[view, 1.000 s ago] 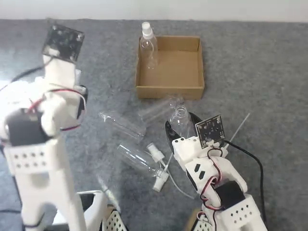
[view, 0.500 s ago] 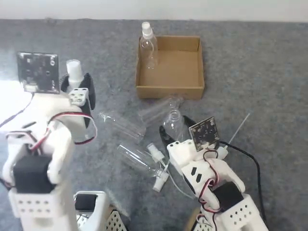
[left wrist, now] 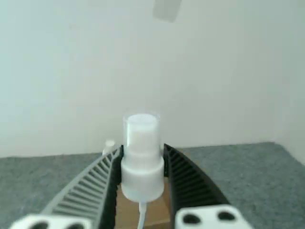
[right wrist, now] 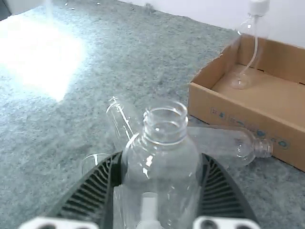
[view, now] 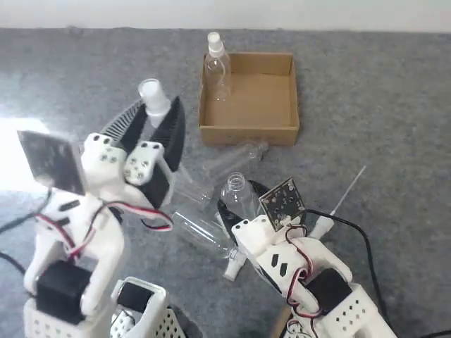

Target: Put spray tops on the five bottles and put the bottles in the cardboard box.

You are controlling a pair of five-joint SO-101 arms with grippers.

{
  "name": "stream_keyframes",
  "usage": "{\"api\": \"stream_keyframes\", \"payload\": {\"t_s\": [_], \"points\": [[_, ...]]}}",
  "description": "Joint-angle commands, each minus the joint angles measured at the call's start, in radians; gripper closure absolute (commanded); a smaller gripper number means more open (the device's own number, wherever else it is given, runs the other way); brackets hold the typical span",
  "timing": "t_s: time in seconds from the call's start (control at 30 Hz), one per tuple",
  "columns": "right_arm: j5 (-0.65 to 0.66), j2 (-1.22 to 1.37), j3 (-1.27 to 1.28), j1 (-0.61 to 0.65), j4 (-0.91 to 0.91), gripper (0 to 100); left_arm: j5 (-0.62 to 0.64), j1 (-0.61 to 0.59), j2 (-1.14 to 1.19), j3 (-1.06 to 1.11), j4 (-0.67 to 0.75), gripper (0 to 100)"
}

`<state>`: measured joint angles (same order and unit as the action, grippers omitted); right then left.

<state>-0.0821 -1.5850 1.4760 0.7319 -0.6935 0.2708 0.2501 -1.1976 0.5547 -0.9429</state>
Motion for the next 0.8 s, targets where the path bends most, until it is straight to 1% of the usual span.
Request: {"api": "stream_keyframes", "payload": {"t_s": [0.0,0.1,0.27,0.43,0.5,0.6,0.77], "points": [[0.032,-0.025,-0.012,0.01,-0.007,89.4,0.008,0.075,-0.063,0.073,0.141,99],[0.098,-0.025,-0.011,0.01,-0.007,89.4,0.006,0.103,-0.11,0.166,0.245,99],[0.103,-0.025,-0.011,0.01,-0.007,89.4,0.008,0.126,-0.17,0.283,0.364,99],[0.11,-0.025,-0.011,0.012,0.002,89.4,0.006,0.163,-0.21,0.343,0.397,99],[0.161,-0.025,-0.012,0.012,0.004,89.4,0.005,0.176,-0.218,0.367,0.397,99],[0.203,-0.025,-0.012,0.016,0.004,89.4,0.003,0.175,-0.221,0.383,0.397,99],[0.209,-0.027,-0.018,0.054,0.004,89.4,0.003,0.173,-0.219,0.387,0.393,99]]}}
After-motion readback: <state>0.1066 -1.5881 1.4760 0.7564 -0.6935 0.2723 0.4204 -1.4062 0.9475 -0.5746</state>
